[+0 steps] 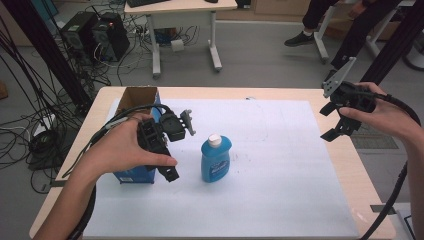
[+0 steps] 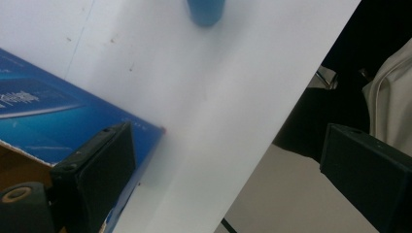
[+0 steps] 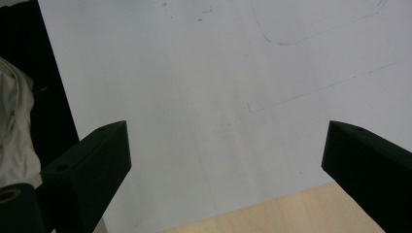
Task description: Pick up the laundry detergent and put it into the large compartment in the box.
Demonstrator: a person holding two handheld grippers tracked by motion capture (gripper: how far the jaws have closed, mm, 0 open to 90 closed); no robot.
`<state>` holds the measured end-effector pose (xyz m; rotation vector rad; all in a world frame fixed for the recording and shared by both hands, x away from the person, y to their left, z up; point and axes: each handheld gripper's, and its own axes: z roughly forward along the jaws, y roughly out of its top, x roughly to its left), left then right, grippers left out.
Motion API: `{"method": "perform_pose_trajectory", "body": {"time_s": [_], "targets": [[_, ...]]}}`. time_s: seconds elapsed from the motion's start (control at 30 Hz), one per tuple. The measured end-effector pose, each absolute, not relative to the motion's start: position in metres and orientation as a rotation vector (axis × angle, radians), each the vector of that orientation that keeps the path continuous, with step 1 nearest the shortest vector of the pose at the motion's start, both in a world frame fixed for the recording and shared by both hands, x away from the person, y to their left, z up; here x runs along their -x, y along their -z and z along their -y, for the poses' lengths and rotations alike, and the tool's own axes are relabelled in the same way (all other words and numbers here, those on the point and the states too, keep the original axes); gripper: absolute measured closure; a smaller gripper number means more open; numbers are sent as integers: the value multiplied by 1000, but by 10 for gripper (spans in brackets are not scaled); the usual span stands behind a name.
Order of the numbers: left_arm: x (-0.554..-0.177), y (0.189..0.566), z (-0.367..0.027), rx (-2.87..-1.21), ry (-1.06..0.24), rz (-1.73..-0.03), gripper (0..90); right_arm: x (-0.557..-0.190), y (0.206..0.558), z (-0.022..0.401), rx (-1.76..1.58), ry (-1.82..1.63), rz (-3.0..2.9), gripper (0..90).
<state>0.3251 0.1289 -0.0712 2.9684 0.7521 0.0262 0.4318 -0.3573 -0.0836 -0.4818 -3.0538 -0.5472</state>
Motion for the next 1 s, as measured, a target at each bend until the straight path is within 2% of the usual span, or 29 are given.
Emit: {"method": "perform_pose_trajectory", "body": {"time_s": [0.57, 1.0], "targets": [[-326, 62, -128, -2950, -49, -773, 62, -430, 85, 357, 480, 535, 3053, 37], [-353, 38, -101, -2905, -89, -748, 61, -429, 85, 357, 470, 539, 3048, 37]]}}
